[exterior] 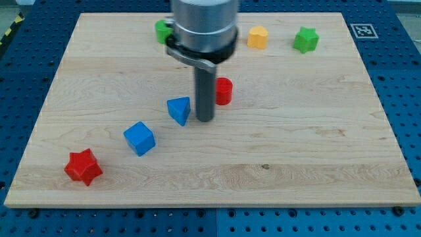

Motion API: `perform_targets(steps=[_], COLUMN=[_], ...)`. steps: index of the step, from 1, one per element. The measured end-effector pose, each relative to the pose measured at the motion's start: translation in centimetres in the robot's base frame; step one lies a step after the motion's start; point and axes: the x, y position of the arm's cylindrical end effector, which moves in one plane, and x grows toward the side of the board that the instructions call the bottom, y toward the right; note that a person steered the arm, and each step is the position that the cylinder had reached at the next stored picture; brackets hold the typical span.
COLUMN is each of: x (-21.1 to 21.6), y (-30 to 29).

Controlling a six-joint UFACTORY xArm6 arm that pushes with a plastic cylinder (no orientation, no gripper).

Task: Move the red circle towards the top right

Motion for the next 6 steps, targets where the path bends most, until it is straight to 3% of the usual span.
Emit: perform_targets(steps=[1, 4, 6], x=[-2.5, -3.0, -4.3], y=[-1.0, 6.9, 7.7])
